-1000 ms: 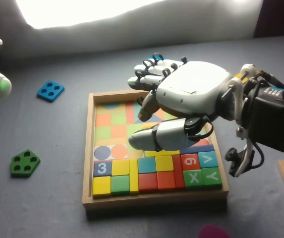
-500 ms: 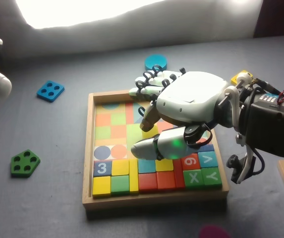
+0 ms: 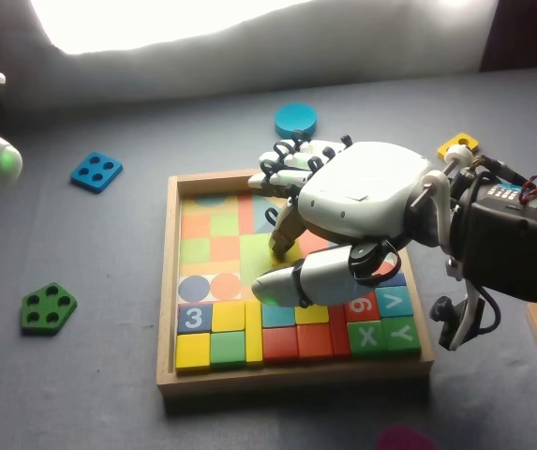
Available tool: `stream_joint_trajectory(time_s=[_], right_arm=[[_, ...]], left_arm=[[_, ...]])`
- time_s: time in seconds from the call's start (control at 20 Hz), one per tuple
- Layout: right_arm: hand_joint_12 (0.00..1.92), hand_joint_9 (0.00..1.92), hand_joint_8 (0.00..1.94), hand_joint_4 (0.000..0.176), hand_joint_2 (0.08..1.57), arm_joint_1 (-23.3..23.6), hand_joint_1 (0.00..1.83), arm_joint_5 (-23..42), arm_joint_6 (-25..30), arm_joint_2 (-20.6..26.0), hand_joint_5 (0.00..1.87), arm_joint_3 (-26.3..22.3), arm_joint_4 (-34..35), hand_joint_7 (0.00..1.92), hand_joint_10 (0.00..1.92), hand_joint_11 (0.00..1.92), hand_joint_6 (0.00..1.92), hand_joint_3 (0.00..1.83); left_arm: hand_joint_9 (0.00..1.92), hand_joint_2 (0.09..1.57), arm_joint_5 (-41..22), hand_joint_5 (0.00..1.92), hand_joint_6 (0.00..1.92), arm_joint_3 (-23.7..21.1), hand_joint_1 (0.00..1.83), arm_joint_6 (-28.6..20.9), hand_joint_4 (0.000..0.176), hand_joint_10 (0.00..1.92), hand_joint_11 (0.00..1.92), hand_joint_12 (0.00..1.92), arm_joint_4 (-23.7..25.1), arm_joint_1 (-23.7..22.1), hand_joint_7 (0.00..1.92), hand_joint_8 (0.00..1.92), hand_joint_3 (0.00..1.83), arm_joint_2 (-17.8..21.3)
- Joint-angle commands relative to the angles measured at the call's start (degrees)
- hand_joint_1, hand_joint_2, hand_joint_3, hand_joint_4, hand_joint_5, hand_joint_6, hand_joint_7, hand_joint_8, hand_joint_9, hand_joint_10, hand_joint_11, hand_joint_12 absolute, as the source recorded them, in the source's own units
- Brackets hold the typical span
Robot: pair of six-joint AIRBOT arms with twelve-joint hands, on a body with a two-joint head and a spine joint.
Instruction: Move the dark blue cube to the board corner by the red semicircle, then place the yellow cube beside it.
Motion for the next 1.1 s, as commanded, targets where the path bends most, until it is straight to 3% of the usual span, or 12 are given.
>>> stream_joint_trajectory(time_s=[0.0,0.05,0.2,0.3,0.45,0.55,0.75,1.05], right_arm=[[0.0,0.0,0.0,0.0,1.15,0.2,0.0,5.6,0.0,0.1,0.83,0.1,-0.6,0.14,0.0,0.0,0.01,0.0],[0.0,0.0,0.0,0.0,1.15,0.1,0.0,5.6,0.0,0.1,0.83,0.1,-0.6,0.14,0.0,0.0,0.01,0.0],[0.0,0.0,0.0,0.0,1.15,-0.3,0.0,5.5,-0.3,0.1,0.84,0.1,-0.6,0.14,0.0,0.0,0.01,0.0],[0.0,0.0,0.0,0.0,1.15,-0.6,0.0,5.3,-0.9,0.2,0.84,0.2,-0.6,0.15,0.0,0.0,0.01,0.0],[0.0,0.0,0.0,0.0,1.15,-1.0,0.0,5.3,-1.5,0.2,0.83,0.5,-0.6,0.15,0.0,0.0,0.01,0.0],[0.0,0.0,0.0,0.0,1.15,-1.1,0.0,5.3,-1.5,0.2,0.82,1.4,-0.6,0.14,0.0,0.0,0.0,0.0],[0.0,0.0,0.0,0.0,1.15,-1.1,0.0,5.5,-1.3,0.0,0.83,3.9,-0.6,0.14,0.0,0.0,0.01,0.0],[0.0,0.0,0.0,0.0,1.17,-1.1,0.0,5.5,-0.8,-0.2,0.84,5.9,-0.6,0.15,0.0,0.0,0.01,0.01]], left_arm=[[0.0,1.12,-4.6,0.0,0.0,0.0,0.0,0.2,0.053,0.0,0.0,0.26,2.0,-0.6,0.0,0.0,0.0,0.3],[0.0,1.13,-4.6,0.0,0.0,0.0,0.0,0.2,0.054,0.0,0.0,0.22,2.0,-0.6,0.0,0.0,0.0,0.3],[0.0,1.11,-4.6,0.0,0.0,0.0,0.0,0.2,0.053,0.0,0.0,0.42,2.0,-0.6,0.0,0.0,0.0,0.3],[0.0,1.11,-4.6,0.0,0.0,0.0,0.0,0.2,0.057,0.0,0.0,0.28,2.0,-0.6,0.0,0.0,0.0,0.3],[0.0,1.12,-4.6,0.0,0.0,0.0,0.0,0.2,0.062,0.0,0.0,0.21,2.0,-0.6,0.0,0.0,0.0,0.3],[0.0,1.12,-4.6,0.0,0.0,0.0,0.0,0.2,0.057,0.0,0.0,0.23,2.0,-0.6,0.0,0.0,0.0,0.3],[0.0,1.12,-4.7,0.0,0.0,0.0,0.0,0.2,0.062,0.0,0.0,0.08,2.0,-0.6,0.0,0.0,0.0,0.3],[0.0,1.12,-4.8,0.0,0.0,0.0,0.0,0.2,0.057,0.0,0.0,0.12,2.0,-0.6,0.0,0.0,0.0,0.3]])
